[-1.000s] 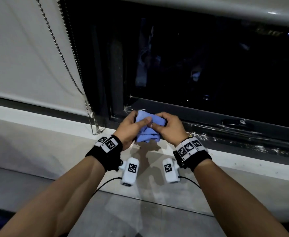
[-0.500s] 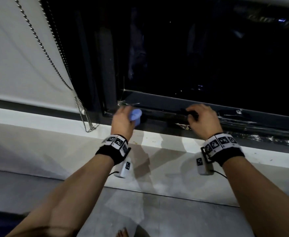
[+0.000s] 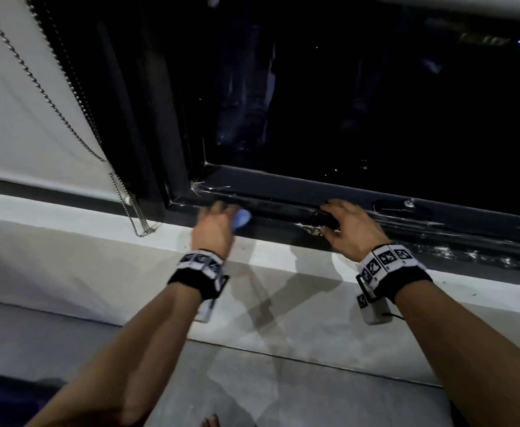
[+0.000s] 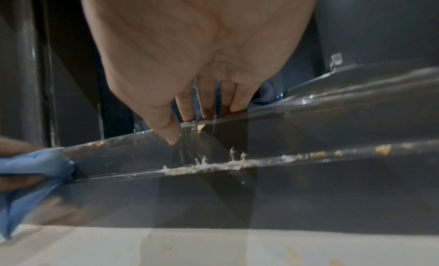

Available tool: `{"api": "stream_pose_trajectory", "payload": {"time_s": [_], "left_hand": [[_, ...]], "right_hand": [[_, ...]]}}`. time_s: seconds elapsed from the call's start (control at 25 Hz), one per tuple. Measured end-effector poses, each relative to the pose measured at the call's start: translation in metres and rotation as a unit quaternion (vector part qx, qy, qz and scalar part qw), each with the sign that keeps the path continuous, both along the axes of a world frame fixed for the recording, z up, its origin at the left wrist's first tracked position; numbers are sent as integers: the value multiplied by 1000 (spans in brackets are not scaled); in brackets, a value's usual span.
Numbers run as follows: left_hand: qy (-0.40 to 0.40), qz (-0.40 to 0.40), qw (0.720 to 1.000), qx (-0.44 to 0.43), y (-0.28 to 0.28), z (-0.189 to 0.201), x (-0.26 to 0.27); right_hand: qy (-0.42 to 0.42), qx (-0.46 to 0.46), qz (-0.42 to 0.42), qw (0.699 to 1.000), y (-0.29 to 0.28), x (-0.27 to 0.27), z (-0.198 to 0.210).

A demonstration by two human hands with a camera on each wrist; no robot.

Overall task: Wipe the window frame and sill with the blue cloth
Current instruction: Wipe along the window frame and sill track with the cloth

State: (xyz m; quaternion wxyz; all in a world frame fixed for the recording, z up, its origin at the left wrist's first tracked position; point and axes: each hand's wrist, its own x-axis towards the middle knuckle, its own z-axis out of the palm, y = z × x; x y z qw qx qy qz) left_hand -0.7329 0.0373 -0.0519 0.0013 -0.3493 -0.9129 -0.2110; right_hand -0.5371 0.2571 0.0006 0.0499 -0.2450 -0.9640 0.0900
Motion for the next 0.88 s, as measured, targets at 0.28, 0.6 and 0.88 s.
{"api": "stream_pose_trajectory", "payload": {"time_s": [0.28,0.6,0.88], "left_hand": [[6,34,999,-39,37,-14,42],[-11,-62,997,44,52,9,75],[30,-123,991,-43,103,14,118]], "right_hand": [[6,-27,14,1000,3,4,4],[81,20,-21,996,39,34,10],[-24,56,16,998,55,45,-6]]}}
